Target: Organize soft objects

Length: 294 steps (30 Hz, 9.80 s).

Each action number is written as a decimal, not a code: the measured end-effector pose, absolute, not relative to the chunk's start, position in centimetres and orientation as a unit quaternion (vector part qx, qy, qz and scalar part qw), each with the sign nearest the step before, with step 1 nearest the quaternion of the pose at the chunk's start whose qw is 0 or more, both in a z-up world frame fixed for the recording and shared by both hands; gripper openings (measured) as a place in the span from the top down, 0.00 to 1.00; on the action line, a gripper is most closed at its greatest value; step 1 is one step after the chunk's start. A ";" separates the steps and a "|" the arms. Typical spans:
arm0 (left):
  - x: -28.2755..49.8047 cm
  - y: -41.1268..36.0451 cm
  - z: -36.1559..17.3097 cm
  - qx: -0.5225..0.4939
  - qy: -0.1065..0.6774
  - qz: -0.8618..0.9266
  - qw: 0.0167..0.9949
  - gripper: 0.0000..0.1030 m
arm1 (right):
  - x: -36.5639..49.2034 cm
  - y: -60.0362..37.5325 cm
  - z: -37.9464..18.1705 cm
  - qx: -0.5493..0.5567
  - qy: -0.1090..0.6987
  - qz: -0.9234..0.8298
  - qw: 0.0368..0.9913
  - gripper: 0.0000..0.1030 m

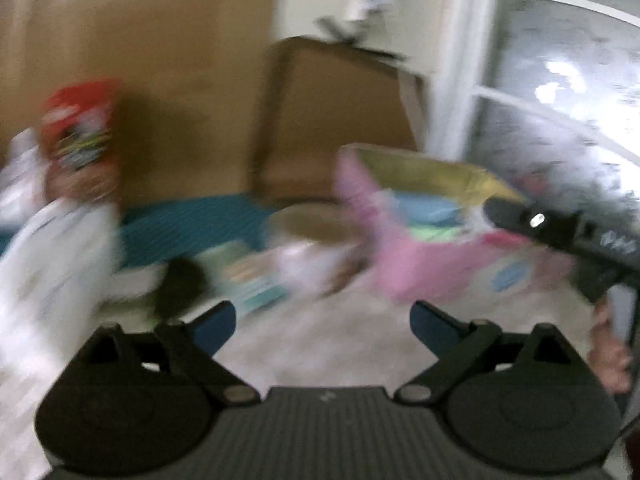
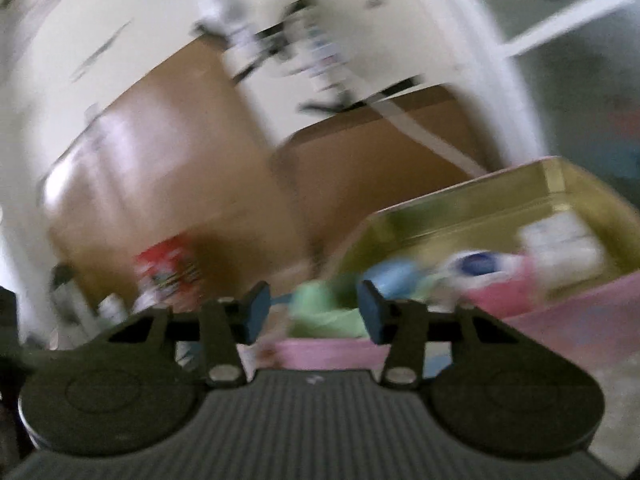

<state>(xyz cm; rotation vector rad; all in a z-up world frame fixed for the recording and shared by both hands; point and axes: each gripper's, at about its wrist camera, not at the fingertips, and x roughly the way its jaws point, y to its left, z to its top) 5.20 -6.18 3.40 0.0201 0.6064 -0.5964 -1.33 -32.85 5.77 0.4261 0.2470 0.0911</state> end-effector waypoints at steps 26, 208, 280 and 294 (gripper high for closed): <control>8.0 10.0 -2.2 -0.208 0.294 -0.162 0.919 0.06 | 17.3 -11.6 1.3 0.025 0.352 0.146 0.924 0.61; 8.8 3.2 -1.6 -0.126 0.323 -0.196 0.917 0.00 | -0.5 -17.5 2.1 0.016 0.311 0.231 0.922 0.28; 2.5 -22.4 11.2 0.123 0.228 -0.287 0.922 0.00 | -8.8 -37.0 4.0 0.283 0.091 -0.085 0.951 0.34; -3.5 -16.0 9.5 0.137 0.234 -0.257 0.928 0.00 | -13.6 -31.3 5.2 0.297 0.125 -0.076 0.944 0.13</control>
